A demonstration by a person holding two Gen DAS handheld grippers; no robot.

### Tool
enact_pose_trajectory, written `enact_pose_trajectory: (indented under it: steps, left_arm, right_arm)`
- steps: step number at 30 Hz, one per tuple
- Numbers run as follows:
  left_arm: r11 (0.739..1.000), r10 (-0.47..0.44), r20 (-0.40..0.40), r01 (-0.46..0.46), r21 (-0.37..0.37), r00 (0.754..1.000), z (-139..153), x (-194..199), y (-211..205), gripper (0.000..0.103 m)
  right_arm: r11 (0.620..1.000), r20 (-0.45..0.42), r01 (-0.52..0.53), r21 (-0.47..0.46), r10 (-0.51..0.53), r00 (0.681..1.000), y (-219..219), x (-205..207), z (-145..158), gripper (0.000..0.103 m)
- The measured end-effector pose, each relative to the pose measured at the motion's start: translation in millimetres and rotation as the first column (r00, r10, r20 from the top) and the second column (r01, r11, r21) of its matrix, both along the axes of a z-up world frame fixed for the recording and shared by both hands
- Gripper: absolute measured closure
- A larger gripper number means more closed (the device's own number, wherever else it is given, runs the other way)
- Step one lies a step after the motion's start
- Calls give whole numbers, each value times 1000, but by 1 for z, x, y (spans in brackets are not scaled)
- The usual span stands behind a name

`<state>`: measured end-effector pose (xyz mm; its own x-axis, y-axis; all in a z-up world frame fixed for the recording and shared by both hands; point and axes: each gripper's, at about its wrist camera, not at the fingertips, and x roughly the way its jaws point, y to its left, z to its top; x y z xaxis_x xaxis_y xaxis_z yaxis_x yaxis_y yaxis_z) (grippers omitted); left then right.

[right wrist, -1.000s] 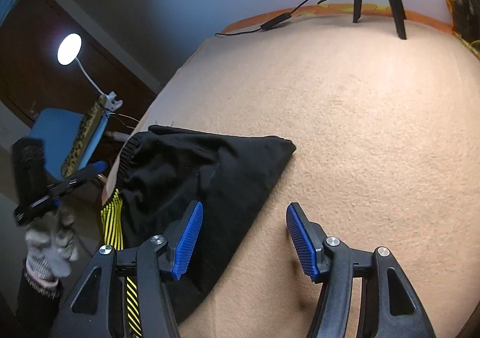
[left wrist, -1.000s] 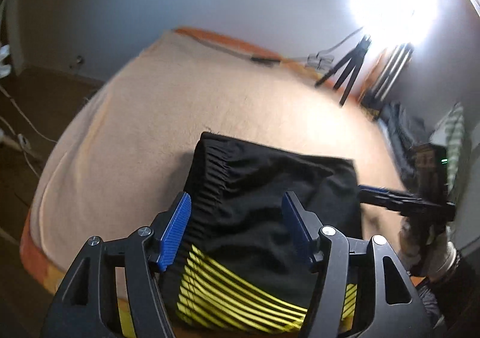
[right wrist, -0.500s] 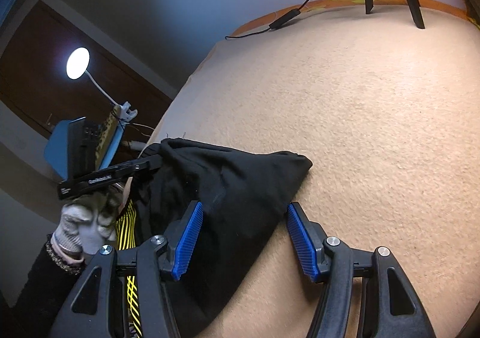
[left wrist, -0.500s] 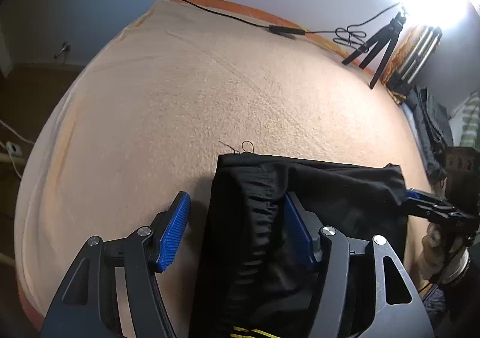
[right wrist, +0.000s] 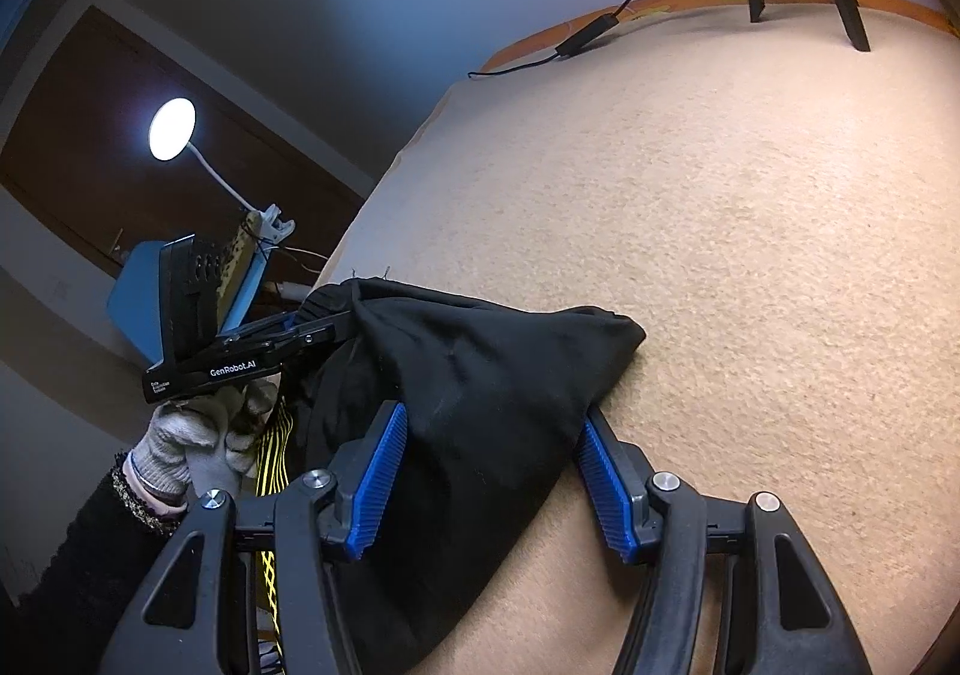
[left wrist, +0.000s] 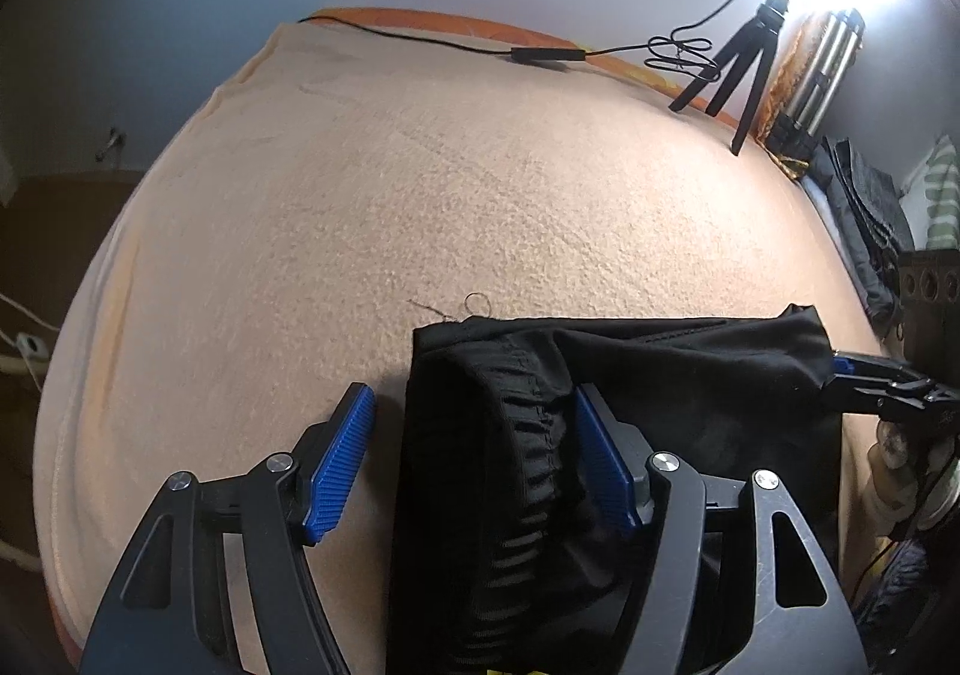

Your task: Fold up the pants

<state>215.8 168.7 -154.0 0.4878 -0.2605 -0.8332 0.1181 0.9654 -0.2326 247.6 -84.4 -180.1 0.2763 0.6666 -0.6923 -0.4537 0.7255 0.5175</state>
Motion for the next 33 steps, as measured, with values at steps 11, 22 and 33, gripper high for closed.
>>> enact_pose_trajectory:
  steps: [11,22,33]
  left_arm:
    - [1000,-25,58,25,4,998,-1,2,-10,58]
    - [993,32,73,-23,-115,997,-2,-2,2,80]
    - [977,78,144,-47,-209,986,16,-23,6,87]
  right_arm:
    - [1000,26,4,-30,-3,1000,12,-2,2,45]
    - [998,29,-6,-62,8,1000,29,0,-5,90]
    - [988,233,-13,-155,49,971,45,-34,38,93]
